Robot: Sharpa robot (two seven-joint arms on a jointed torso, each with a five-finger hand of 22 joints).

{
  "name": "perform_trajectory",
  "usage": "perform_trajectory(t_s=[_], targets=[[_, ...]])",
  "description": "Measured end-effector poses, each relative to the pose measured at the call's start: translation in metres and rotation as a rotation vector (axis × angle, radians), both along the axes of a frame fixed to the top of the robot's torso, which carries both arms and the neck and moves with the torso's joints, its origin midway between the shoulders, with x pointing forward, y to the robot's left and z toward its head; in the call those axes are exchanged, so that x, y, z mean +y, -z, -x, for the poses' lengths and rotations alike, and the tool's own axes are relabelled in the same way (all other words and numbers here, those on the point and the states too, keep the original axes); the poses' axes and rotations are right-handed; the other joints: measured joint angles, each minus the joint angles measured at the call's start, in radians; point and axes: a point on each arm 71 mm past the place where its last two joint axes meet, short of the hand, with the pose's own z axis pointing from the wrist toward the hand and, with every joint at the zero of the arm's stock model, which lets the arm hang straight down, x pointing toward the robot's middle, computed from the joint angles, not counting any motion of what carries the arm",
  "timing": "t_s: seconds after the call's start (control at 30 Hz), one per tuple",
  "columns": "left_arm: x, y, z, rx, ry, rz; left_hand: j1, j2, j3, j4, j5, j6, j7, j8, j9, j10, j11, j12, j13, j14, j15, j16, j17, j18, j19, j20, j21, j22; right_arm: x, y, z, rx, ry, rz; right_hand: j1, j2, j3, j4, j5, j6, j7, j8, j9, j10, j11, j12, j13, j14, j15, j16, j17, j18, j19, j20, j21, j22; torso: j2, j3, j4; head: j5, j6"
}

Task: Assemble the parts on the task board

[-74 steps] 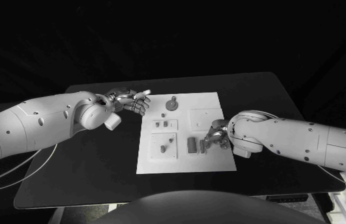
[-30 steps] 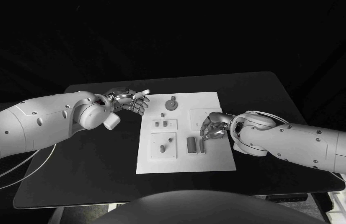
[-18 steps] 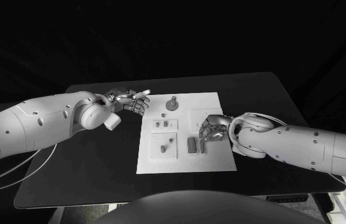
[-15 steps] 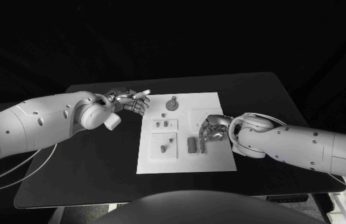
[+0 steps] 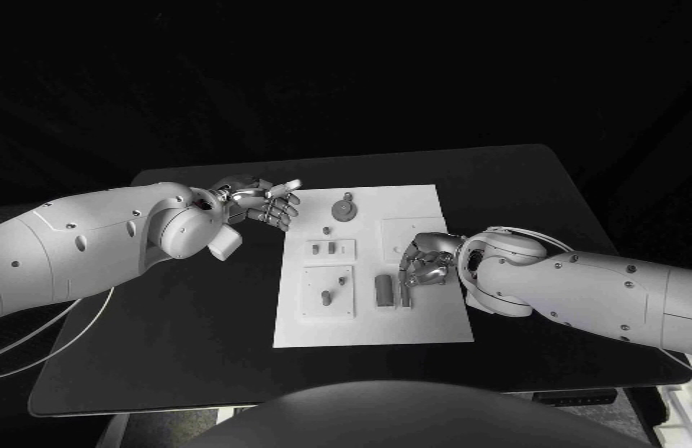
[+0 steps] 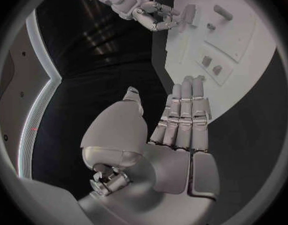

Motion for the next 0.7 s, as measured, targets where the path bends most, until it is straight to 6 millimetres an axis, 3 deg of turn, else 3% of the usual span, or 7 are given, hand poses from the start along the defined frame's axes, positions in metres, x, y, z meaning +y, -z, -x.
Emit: perform_trajectory(t_s=[0.1,0.4,0.7], targets=[[0.0003,0.0,0.0001,0.0,0.0,0.0,0.0,0.0,0.0,0.0,0.0,0.0,0.0,0.0,0.0,0.0,0.0,0.0,0.0,0.0,0.0,0.0,0.0,0.0,0.0,0.0,0.0,0.0,-0.0004,0.0001,-0.0003,0.0,0.0,0.001,-0.001,0.001,0.0,0.0,0.0,0.0,0.0,0.0,0.0,0.0,0.0,0.0,0.0,0.0,0.0,0.0,0.001,0.0,0.0,0.0,0.0,0.0,0.0,0.0,0.0001,0.0,0.0],[0.0001,0.0001,0.0002,0.002,0.0,-0.001,-0.004,0.004,0.0,0.0,0.0,0.0,0.0,0.0,-0.001,0.0,0.0,0.0,0.0,0.0,0.0,0.0,0.0,0.0,0.0,0.0,0.0,0.0,-0.0017,0.0018,-0.0012,0.002,0.002,0.006,-0.001,0.035,-0.003,0.003,0.0,0.0,0.0,0.006,-0.002,0.0,0.0,0.001,-0.001,0.0,0.0,0.0,0.001,0.0,0.0,0.0,0.0,0.0,0.0,0.0,0.0002,0.001,0.0],[0.0005,0.0001,0.0005,0.003,-0.001,-0.002,-0.004,0.004,0.0,0.0,0.0,0.0,0.0,0.0,-0.001,0.0,0.0,0.0,0.0,0.0,0.0,0.0,0.0,0.0,0.0,0.0,0.0,0.0,-0.0013,0.005,-0.0014,-0.022,-0.011,0.018,0.01,0.046,0.004,-0.015,0.0,-0.003,0.003,0.006,-0.005,0.0,0.0,0.004,-0.002,0.0,0.0,0.0,0.002,0.0,0.0,0.0,0.0,0.0,0.0,0.0005,0.0003,0.004,0.0]])
